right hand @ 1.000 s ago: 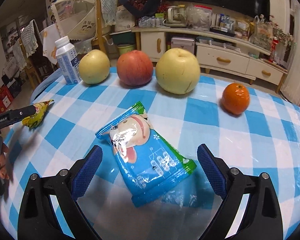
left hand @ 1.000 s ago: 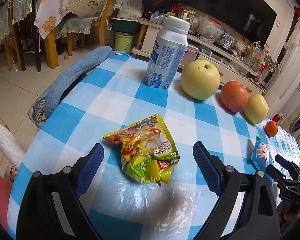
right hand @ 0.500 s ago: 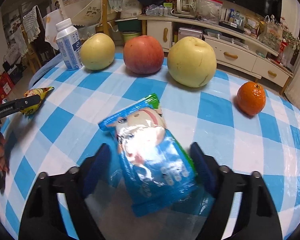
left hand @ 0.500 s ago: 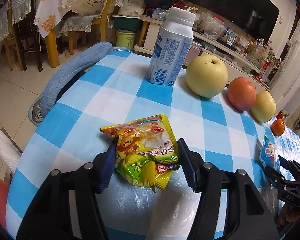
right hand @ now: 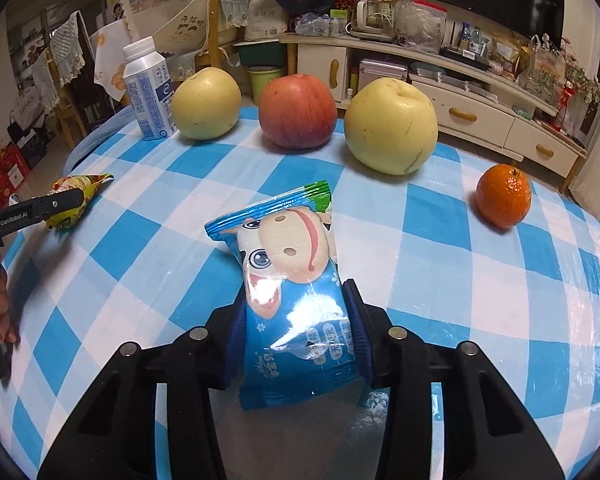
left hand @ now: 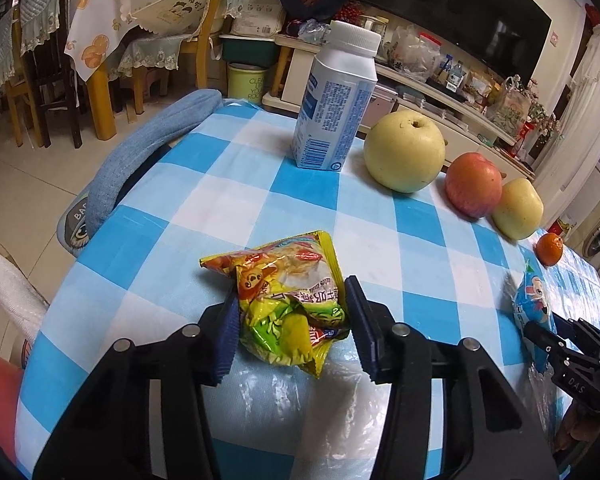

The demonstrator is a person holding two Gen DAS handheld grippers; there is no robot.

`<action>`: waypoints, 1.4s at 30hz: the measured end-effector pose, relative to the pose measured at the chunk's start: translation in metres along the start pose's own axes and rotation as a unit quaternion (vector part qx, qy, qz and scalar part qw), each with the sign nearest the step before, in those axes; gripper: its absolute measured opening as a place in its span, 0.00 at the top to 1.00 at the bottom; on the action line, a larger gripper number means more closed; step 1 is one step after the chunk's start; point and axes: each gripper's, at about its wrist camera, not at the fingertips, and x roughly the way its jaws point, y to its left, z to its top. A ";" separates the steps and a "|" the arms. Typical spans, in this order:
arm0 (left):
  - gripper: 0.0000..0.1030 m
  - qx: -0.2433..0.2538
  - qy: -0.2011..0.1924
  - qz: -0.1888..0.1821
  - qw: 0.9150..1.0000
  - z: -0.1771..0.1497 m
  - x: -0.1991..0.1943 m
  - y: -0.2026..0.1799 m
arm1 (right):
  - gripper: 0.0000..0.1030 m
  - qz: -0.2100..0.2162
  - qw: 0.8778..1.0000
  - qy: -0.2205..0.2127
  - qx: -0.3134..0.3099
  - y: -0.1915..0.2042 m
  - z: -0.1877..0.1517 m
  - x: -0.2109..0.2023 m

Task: Collect trash
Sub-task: 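Grasp the yellow-green chip bag with left tool while right tool grasps the blue cartoon pack, then carry chip bag and blue pack over the pink bucket and open both tools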

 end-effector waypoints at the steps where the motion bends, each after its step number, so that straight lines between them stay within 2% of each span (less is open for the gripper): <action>1: 0.52 -0.001 -0.001 -0.003 1.000 0.000 -0.001 0.000 | 0.57 0.003 1.000 0.000 0.002 0.000 0.000 -0.001; 15: 0.54 0.029 -0.018 -0.052 0.998 -0.009 -0.029 -0.027 | 0.61 0.036 0.999 -0.012 0.014 0.014 -0.013 -0.021; 26: 0.54 0.056 -0.045 -0.082 0.994 -0.028 -0.060 -0.046 | 0.61 0.102 0.991 -0.049 0.065 0.018 -0.019 -0.063; 34: 0.54 0.071 -0.063 -0.076 0.993 -0.042 -0.080 -0.049 | 0.61 0.150 0.983 -0.068 0.083 0.030 -0.019 -0.090; 42: 0.54 0.054 -0.070 -0.062 0.994 -0.056 -0.099 -0.032 | 0.61 0.183 0.977 -0.074 0.076 0.051 -0.021 -0.100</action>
